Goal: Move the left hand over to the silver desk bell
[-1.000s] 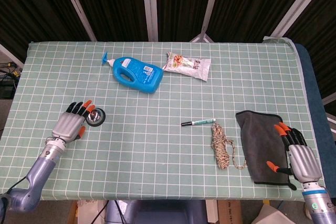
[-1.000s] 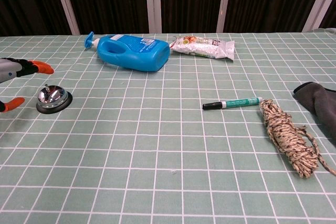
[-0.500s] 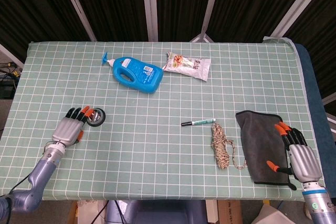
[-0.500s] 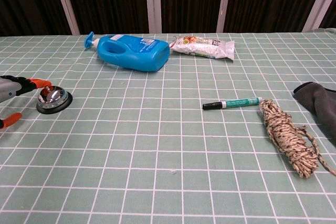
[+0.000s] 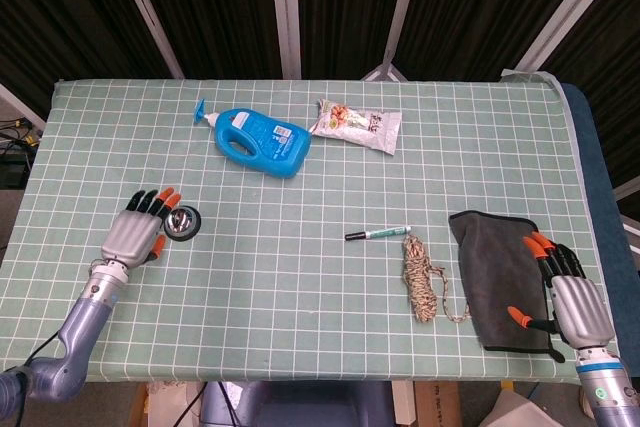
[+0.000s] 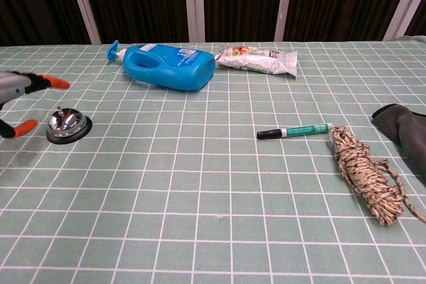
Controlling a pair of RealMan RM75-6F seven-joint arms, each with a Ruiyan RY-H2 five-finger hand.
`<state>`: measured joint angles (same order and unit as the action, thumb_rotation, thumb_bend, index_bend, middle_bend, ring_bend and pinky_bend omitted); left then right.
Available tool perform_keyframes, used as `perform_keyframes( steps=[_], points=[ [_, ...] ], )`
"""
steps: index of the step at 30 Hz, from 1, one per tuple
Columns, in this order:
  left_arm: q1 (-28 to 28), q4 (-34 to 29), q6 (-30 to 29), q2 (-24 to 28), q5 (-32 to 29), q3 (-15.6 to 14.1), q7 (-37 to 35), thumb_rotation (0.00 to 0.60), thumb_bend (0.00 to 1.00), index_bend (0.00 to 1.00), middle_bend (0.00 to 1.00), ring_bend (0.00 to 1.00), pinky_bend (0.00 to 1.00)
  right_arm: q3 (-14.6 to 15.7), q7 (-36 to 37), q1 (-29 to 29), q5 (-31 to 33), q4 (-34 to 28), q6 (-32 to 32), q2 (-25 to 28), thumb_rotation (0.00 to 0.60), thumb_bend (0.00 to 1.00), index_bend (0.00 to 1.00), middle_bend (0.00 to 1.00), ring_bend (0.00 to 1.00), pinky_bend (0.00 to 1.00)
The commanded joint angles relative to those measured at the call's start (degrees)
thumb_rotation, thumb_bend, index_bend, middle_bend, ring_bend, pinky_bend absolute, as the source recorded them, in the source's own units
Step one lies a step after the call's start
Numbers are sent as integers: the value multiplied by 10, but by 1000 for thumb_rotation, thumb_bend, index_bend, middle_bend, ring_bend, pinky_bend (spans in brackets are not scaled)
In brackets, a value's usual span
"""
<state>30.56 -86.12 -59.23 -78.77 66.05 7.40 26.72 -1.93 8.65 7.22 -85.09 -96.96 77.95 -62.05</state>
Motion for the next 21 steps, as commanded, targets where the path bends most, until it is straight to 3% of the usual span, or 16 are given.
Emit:
perform_keyframes(
  steps=[1, 4, 7, 10, 14, 21],
  points=[
    [-2, -43, -34, 31, 23, 23, -17, 600, 470, 0, 0, 0, 0, 0, 0, 0, 0, 0, 0, 0, 600, 220, 0, 0, 0, 0],
    [-13, -79, -63, 55, 36, 26, -17, 600, 283, 0, 0, 0, 0, 0, 1, -1, -1, 0, 1, 0, 600, 220, 0, 0, 0, 0],
    [-36, -118, -98, 83, 46, 12, -2, 600, 170, 0, 0, 0, 0, 1, 1, -1, -1, 1, 1, 0, 600, 220, 0, 0, 0, 0],
    [-95, -160, -161, 112, 61, -25, -9, 600, 132, 0, 0, 0, 0, 0, -1, 0, -3, 3, 2, 0, 600, 220, 0, 0, 0, 0],
    [-133, -185, -197, 133, 84, -56, -18, 600, 123, 0, 0, 0, 0, 0, -5, 0, -4, 5, 4, -2, 600, 220, 0, 0, 0, 0],
    [-213, -172, -282, 157, 117, -102, -55, 600, 123, 0, 0, 0, 0, 0, -11, 0, -5, 7, 4, -4, 600, 220, 0, 0, 0, 0]
  ],
)
